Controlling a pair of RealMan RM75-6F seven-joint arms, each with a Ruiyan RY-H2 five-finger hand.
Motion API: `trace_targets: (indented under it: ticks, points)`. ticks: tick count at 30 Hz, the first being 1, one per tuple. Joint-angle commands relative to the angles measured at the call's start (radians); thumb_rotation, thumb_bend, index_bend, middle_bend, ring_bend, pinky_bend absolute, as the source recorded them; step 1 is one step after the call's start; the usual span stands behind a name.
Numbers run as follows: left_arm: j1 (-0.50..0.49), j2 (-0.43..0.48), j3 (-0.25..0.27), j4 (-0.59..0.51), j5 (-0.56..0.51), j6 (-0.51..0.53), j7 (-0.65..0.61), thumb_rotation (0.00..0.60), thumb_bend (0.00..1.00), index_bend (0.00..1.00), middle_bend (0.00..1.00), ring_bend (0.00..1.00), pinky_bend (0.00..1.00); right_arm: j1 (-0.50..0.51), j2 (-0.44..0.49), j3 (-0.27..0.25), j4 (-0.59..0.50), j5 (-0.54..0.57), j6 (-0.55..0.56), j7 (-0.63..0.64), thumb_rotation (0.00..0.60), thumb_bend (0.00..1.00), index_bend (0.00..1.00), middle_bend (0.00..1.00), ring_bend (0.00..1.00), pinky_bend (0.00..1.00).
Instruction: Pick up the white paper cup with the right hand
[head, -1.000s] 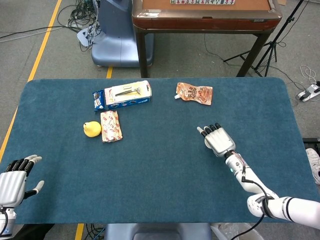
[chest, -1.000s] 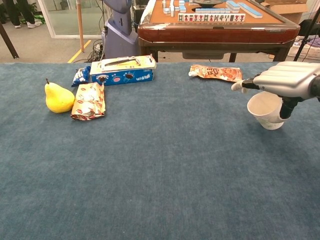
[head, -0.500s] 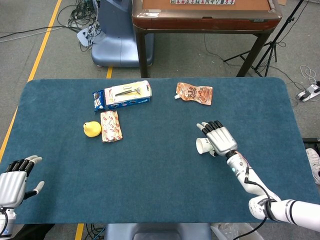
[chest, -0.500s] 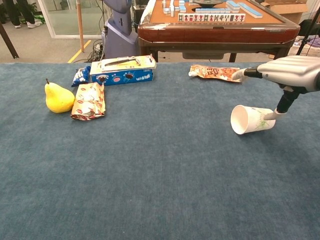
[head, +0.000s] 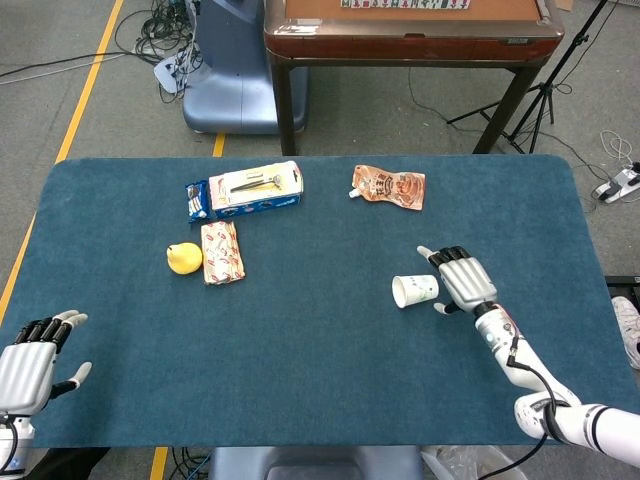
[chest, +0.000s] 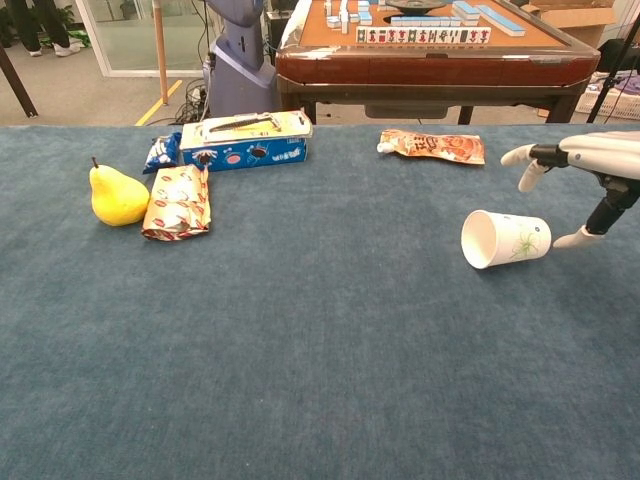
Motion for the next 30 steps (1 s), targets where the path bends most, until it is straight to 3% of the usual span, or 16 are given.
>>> trace_targets:
  ticks: [1, 14, 30]
  points:
    - [-0.001, 0.000, 0.000, -0.002, 0.000, -0.001, 0.002, 0.600, 0.20, 0.25, 0.22, 0.21, 0.18, -0.013, -0.038, -0.003, 0.053, -0.030, -0.011, 0.056, 0.600, 0.16, 0.11, 0.25, 0.14, 0.13]
    - [-0.003, 0.006, -0.002, -0.021, -0.001, -0.004, 0.019, 0.600, 0.20, 0.25, 0.22, 0.21, 0.18, -0.019, -0.134, 0.011, 0.202, -0.105, -0.023, 0.180, 0.600, 0.16, 0.22, 0.30, 0.17, 0.13]
    - [-0.005, 0.004, -0.001, -0.021, -0.007, -0.011, 0.022, 0.600, 0.20, 0.25, 0.22, 0.21, 0.18, -0.027, -0.198, 0.020, 0.294, -0.149, -0.020, 0.242, 0.600, 0.17, 0.34, 0.34, 0.23, 0.13]
